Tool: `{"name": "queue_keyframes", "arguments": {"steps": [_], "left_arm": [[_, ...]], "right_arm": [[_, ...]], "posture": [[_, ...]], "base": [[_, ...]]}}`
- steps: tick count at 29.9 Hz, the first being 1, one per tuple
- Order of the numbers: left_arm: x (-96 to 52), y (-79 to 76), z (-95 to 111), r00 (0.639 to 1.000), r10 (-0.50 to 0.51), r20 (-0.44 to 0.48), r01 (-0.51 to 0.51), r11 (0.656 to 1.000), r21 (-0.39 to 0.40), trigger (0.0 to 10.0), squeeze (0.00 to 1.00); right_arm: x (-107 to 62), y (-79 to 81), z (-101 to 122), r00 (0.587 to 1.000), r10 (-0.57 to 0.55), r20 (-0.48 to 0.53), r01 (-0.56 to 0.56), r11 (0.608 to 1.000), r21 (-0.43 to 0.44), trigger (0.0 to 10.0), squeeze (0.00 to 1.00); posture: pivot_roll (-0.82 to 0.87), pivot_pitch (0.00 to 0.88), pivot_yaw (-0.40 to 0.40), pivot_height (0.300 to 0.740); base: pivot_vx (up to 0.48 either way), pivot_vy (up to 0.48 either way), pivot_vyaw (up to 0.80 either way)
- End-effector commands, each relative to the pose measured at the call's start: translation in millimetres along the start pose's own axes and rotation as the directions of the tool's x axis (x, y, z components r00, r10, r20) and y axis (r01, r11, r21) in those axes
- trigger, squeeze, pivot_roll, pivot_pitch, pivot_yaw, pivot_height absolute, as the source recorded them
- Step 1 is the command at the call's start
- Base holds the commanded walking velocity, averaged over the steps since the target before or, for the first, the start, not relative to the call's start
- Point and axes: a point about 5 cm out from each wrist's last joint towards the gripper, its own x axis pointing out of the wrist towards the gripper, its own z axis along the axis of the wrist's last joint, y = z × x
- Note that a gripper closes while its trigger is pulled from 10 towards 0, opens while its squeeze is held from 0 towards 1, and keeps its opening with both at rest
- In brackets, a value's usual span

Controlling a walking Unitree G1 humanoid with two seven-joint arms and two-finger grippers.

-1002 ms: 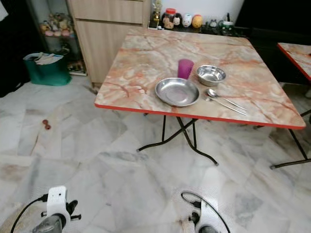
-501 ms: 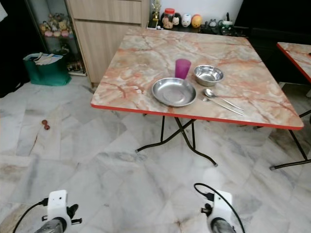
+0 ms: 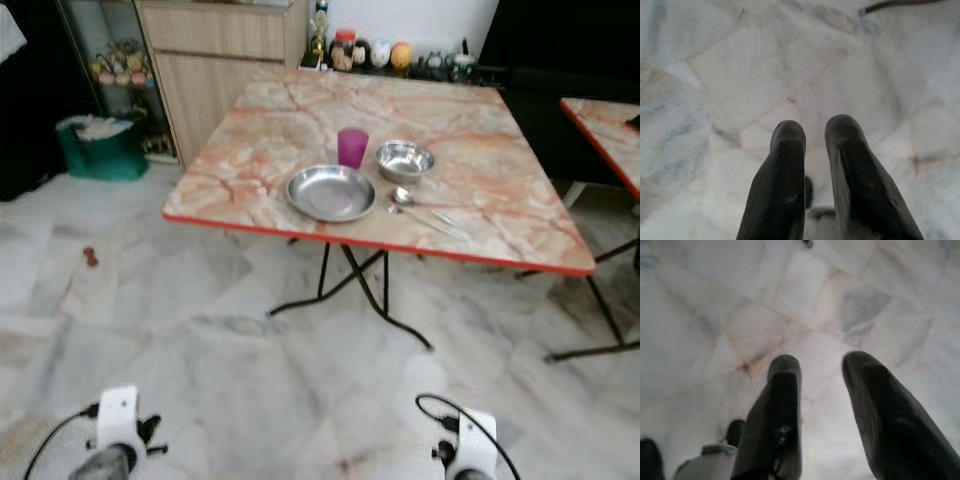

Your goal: Setting the table

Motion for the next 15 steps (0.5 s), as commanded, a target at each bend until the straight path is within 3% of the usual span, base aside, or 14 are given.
{"name": "queue_keyframes", "arguments": {"steps": [1,2,5,6,7,8,9,10,14,15], "left_arm": [[1.2,5.8,12,0.998,0.012,0.068,-0.012,1.0,-0.013,10.0,0.0],[1.9,9.3,29,0.985,0.009,0.173,-0.012,1.0,0.013,10.0,0.0],[1.6,10.0,47,0.96,-0.003,0.279,-0.006,0.999,0.031,10.0,0.0],[-0.5,8.3,64,0.924,-0.021,0.382,0.002,0.999,0.049,10.0,0.0],[-0.5,8.3,64,0.924,-0.021,0.382,0.002,0.999,0.049,10.0,0.0],[-3.7,6.2,80,0.883,-0.033,0.468,0.012,0.999,0.047,10.0,0.0],[-4.4,5.8,83,0.874,-0.034,0.484,0.015,0.999,0.044,10.0,0.0],[-11.1,-2.8,104,0.809,-0.068,0.584,0.046,0.998,0.052,10.0,0.0],[-25.5,-21.8,133,0.701,-0.112,0.704,0.101,0.993,0.057,10.0,0.0],[-35.3,-35.1,149,0.636,-0.129,0.761,0.142,0.989,0.049,10.0,0.0]], "right_arm": [[0.4,-4.8,5,1.0,-0.003,0.007,0.003,1.0,0.005,10.0,0.0],[3.1,4.5,12,1.0,0.007,0.012,-0.007,1.0,0.001,10.0,0.0],[5.0,14.7,17,1.0,0.021,0.018,-0.021,1.0,-0.005,10.0,0.0],[5.4,20.3,17,0.999,0.028,0.019,-0.028,1.0,-0.003,10.0,0.0],[5.4,20.3,17,0.999,0.028,0.019,-0.028,1.0,-0.003,10.0,0.0],[5.3,23.7,15,0.999,0.033,0.018,-0.033,0.999,0.001,10.0,0.0],[5.2,24.1,15,0.999,0.034,0.017,-0.034,0.999,0.001,10.0,0.0],[4.7,24.8,12,0.999,0.034,0.009,-0.034,0.999,0.002,10.0,0.0],[4.4,24.0,9,0.999,0.032,-0.001,-0.032,0.999,0.001,10.0,0.0],[5.4,23.6,15,0.999,0.032,0.002,-0.032,0.999,-0.006,10.0,0.0]], "posture": [[0.13,0.0,-0.137,0.74],[0.15,0.0,-0.143,0.74],[0.14,0.0,-0.142,0.74],[0.14,0.0,-0.141,0.74],[0.14,0.0,-0.141,0.74],[0.15,0.0,-0.139,0.74],[0.15,0.0,-0.139,0.74],[0.15,0.0,-0.141,0.74],[0.16,0.0,-0.153,0.74],[0.16,0.0,-0.156,0.74]], "base": [[0.0,0.0,0.0],[0.0,0.0,0.0],[0.0,0.0,0.0],[0.0,0.0,0.0],[0.0,0.0,0.0],[0.0,0.0,0.0],[0.0,0.0,0.0],[0.0,0.0,0.0],[0.0,0.0,0.0],[0.0,0.0,0.0]]}}
